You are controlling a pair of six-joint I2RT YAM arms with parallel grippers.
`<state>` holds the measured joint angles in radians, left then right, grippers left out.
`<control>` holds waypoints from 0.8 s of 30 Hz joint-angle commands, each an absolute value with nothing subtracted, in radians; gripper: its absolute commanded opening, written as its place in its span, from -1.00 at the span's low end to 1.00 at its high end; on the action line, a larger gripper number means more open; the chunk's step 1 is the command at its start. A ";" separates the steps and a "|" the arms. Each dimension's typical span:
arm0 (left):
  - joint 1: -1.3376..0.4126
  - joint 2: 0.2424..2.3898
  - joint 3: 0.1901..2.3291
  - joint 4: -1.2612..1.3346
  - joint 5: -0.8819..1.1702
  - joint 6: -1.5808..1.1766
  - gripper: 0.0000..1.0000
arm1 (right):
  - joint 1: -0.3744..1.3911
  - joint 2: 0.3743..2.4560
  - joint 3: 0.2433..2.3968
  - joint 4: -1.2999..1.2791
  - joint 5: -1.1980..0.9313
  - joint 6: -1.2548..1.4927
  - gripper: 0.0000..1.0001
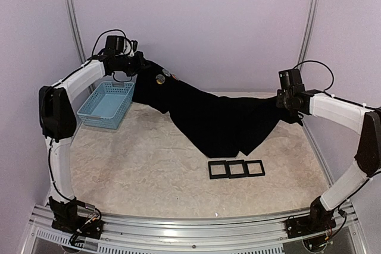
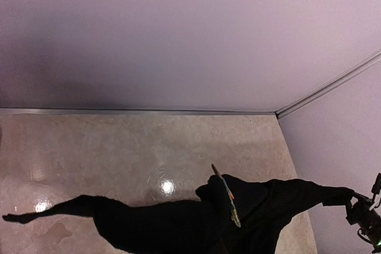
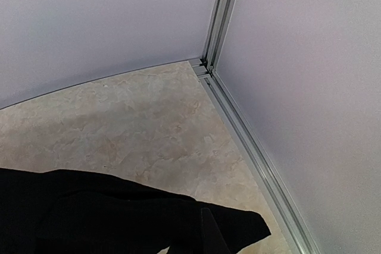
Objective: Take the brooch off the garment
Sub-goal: Place the crumpled clothing at the center of the board, then adjust the crumpled clothing at the center of the board.
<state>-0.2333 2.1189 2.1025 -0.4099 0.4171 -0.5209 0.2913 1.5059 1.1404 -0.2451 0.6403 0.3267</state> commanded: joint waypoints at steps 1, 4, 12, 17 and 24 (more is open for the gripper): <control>-0.265 2.196 2.187 -0.285 0.389 -0.465 -0.93 | 0.263 1.581 1.159 -0.243 0.720 0.382 -1.00; -0.278 2.276 2.249 -0.278 0.404 -0.475 -0.76 | 0.252 1.624 1.184 -0.291 0.708 0.405 -1.00; -0.292 2.317 2.263 -0.294 0.398 -0.500 0.97 | 0.251 1.604 1.255 -0.402 0.602 0.326 0.37; -0.298 2.254 2.226 -0.343 0.380 -0.497 0.97 | 0.254 1.451 1.193 -0.346 0.311 0.160 0.81; -0.399 2.081 2.029 -0.420 0.290 -0.602 0.98 | 0.384 1.466 1.168 -0.414 0.028 0.134 0.76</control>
